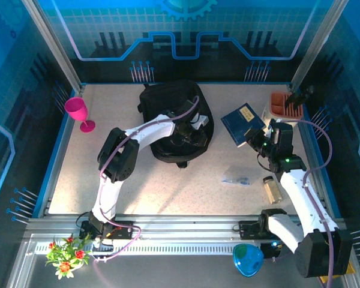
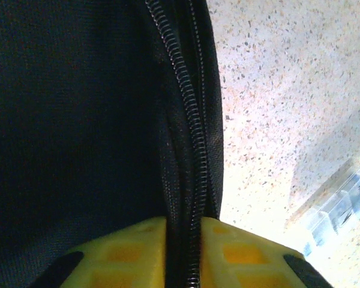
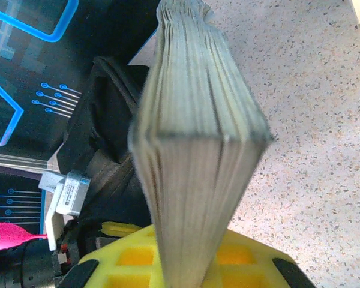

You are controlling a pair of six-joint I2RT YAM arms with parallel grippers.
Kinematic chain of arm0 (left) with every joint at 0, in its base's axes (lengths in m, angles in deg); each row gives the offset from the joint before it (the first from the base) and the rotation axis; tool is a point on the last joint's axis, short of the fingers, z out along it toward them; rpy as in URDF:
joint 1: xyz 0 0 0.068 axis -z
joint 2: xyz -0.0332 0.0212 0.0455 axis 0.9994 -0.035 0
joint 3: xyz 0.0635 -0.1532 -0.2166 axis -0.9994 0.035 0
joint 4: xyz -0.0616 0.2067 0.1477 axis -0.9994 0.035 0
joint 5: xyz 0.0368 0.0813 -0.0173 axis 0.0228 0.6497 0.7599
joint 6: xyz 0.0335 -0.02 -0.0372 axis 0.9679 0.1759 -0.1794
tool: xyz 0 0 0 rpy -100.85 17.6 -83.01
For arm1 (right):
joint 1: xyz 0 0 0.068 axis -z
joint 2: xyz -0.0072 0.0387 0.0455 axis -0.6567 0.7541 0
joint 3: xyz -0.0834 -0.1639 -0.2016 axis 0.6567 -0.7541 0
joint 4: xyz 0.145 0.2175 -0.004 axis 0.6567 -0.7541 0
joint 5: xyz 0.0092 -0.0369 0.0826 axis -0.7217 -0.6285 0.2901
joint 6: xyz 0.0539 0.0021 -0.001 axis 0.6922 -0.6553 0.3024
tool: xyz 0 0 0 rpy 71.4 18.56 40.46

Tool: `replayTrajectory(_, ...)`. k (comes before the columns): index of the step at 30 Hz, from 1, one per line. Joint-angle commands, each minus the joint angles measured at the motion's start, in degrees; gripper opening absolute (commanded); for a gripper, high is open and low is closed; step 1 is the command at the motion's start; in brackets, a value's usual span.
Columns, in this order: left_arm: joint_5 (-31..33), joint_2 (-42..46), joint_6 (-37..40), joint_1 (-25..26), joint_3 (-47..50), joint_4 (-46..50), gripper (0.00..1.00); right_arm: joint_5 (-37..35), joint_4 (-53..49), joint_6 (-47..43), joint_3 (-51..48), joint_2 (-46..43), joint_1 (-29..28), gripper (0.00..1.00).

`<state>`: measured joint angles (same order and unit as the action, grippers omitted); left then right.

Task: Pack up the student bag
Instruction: Open the student bag at the top-center of the table.

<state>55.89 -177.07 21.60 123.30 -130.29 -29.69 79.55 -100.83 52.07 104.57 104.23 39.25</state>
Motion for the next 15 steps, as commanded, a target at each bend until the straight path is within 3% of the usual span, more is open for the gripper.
replayTrajectory(1, -1.68, 1.27, 2.38, 0.21, -2.81, 2.60, 0.09, 0.98, 0.55, -0.98, -0.03, -1.63, 1.11, 0.04)
replayTrajectory(5, -0.06, 5.25, 1.85, -0.50, -3.04, 0.98, 0.04, 1.80, -0.62, -1.21, 0.30, -2.20, 1.26, 0.04)
replayTrajectory(9, 1.39, 10.74, 1.01, -1.24, -2.26, -2.73, 0.04, 2.33, -6.44, -0.59, 2.02, -2.93, 0.89, 0.04)
replayTrajectory(15, 3.18, 16.80, -1.47, -1.48, 0.17, -11.19, 0.04, 1.15, -11.06, 1.69, 3.63, -4.07, -5.25, 0.04)
